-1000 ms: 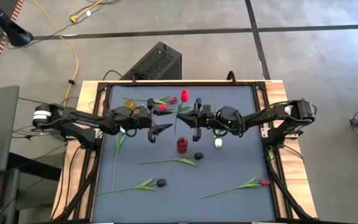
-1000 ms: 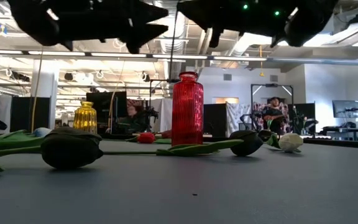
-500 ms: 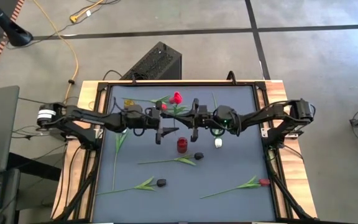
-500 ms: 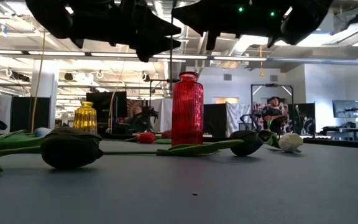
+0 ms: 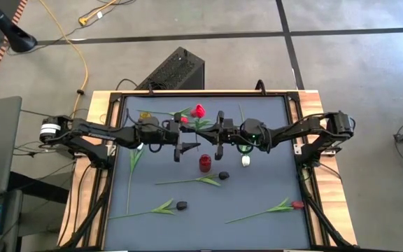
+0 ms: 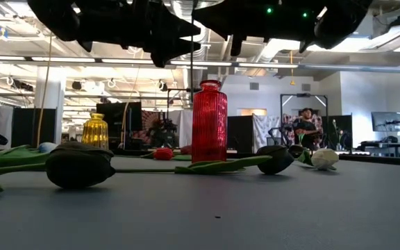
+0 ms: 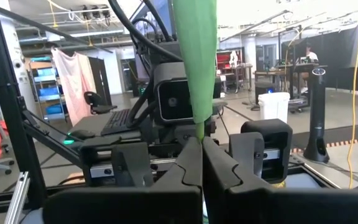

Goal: Sort flowers into vase by color
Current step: Put the bottom red tulip into the yellow vase

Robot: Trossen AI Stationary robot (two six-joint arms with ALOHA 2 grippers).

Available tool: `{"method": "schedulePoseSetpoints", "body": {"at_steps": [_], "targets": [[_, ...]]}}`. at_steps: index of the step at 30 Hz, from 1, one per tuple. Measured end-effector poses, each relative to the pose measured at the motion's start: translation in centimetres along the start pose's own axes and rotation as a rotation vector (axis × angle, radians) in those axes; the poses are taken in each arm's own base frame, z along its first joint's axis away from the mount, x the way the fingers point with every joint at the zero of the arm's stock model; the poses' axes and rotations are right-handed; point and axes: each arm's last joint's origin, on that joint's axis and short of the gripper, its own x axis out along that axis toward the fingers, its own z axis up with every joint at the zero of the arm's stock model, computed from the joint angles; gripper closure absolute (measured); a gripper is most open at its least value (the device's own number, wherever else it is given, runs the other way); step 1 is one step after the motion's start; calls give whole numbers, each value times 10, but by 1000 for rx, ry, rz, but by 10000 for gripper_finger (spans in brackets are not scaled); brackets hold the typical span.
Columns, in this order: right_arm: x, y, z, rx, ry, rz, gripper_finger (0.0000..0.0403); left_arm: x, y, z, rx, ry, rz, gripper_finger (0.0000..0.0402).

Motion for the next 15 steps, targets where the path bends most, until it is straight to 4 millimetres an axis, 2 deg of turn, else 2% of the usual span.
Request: {"method": "schedulePoseSetpoints", "body": {"at_steps": [5, 15], "targets": [[0, 0, 0, 0, 0, 0, 382, 0, 0, -1, -2, 13, 0, 173], [0, 0, 0, 1, 0, 3, 378, 0, 0, -1, 10, 14, 1, 291]]}}
